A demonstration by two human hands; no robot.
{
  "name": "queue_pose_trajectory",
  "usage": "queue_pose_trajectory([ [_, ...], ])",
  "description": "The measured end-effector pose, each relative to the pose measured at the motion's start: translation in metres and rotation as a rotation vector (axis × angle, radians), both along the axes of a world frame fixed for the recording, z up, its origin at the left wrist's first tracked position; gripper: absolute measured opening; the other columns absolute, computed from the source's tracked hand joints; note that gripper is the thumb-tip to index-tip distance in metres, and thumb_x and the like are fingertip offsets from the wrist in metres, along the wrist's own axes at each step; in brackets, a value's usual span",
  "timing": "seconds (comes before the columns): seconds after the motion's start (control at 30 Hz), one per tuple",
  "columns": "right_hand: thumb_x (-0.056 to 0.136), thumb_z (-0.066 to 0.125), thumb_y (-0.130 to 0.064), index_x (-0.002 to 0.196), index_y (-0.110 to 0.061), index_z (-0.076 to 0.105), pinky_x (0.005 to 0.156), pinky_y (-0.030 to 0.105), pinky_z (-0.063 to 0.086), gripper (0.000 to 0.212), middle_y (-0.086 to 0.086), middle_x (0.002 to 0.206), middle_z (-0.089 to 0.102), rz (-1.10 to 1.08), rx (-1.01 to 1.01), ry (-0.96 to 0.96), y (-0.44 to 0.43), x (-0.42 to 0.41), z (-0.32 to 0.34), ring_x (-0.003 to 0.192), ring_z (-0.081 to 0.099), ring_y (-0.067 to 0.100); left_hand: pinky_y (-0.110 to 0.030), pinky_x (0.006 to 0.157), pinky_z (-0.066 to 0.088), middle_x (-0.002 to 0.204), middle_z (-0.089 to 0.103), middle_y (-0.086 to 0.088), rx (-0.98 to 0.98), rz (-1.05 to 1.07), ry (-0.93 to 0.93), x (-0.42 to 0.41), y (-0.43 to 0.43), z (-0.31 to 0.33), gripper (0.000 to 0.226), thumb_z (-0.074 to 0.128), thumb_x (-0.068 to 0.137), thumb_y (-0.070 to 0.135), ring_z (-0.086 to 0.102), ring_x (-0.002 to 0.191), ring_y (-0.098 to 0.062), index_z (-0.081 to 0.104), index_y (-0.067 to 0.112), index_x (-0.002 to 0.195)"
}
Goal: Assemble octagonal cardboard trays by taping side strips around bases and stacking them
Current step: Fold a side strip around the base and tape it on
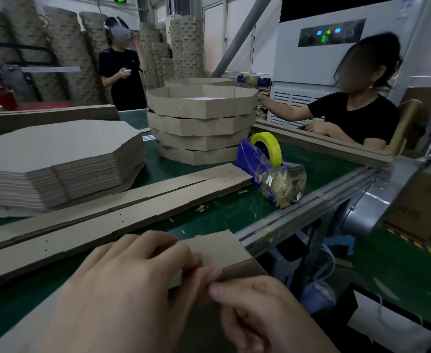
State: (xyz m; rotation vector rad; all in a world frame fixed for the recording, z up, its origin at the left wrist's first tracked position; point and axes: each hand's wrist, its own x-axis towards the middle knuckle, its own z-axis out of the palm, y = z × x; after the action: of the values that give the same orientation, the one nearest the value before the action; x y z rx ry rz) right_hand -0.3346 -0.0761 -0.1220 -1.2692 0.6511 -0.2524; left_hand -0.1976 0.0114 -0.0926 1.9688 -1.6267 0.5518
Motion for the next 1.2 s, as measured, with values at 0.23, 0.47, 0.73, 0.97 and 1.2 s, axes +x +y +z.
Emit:
queue_pose_trajectory([
  [0.23,0.064,0.071,-0.048,0.082,-0.010,0.078,0.049,0.019,0.029,0.043,-0.002,0.047,0.053,0.025,-0.063,0.162,-0.003,-0.007,-0.009,0.039,0.042,0.007,-0.041,0.059,0.053,0.086,0.071,0.008,0.015,0.004,-0.016,0.009,0.002,-0.003,0.035,0.048,0.077,0.057,0.068,0.073,-0.024,0.072,0.034,0.067],
  [0.47,0.089,0.060,-0.043,0.083,-0.024,0.072,0.063,0.010,0.041,0.023,-0.012,0.072,0.061,-0.435,-0.735,-0.237,-0.053,-0.003,-0.007,0.066,0.056,-0.001,-0.039,0.059,0.052,0.093,0.069,0.005,0.101,-0.022,-0.143,0.016,0.011,-0.005,0.035,0.048,0.073,0.058,0.068,0.076,-0.026,0.070,0.035,0.088],
  [0.73,0.089,0.058,-0.042,0.091,0.004,0.068,0.079,0.026,0.047,0.048,0.023,0.093,0.069,0.025,-0.413,-0.199,-0.066,0.020,-0.011,0.087,0.066,0.029,-0.039,0.059,0.051,0.096,0.065,0.001,0.134,-0.030,-0.217,0.023,0.022,-0.005,0.051,0.045,0.074,0.065,0.064,0.070,-0.028,0.054,0.042,0.118],
  [0.97,0.091,0.059,-0.028,0.050,-0.028,0.062,0.054,0.010,0.038,0.041,-0.014,0.051,0.052,0.064,-0.427,-0.297,-0.057,0.020,0.003,0.049,0.048,-0.002,-0.041,0.061,0.052,0.096,0.064,0.002,0.091,-0.053,-0.182,0.026,0.031,-0.005,0.046,0.046,0.077,0.065,0.060,0.071,-0.026,0.056,0.047,0.118],
  [1.2,0.093,0.061,-0.015,0.056,-0.023,0.065,0.050,0.008,0.036,0.038,-0.013,0.048,0.054,0.033,-0.449,-0.292,-0.051,0.022,0.006,0.046,0.049,-0.003,-0.036,0.045,0.051,0.082,0.068,0.001,0.085,-0.111,-0.177,0.008,0.009,0.002,0.057,0.021,0.094,0.062,0.064,0.059,-0.023,0.074,0.042,0.101],
])
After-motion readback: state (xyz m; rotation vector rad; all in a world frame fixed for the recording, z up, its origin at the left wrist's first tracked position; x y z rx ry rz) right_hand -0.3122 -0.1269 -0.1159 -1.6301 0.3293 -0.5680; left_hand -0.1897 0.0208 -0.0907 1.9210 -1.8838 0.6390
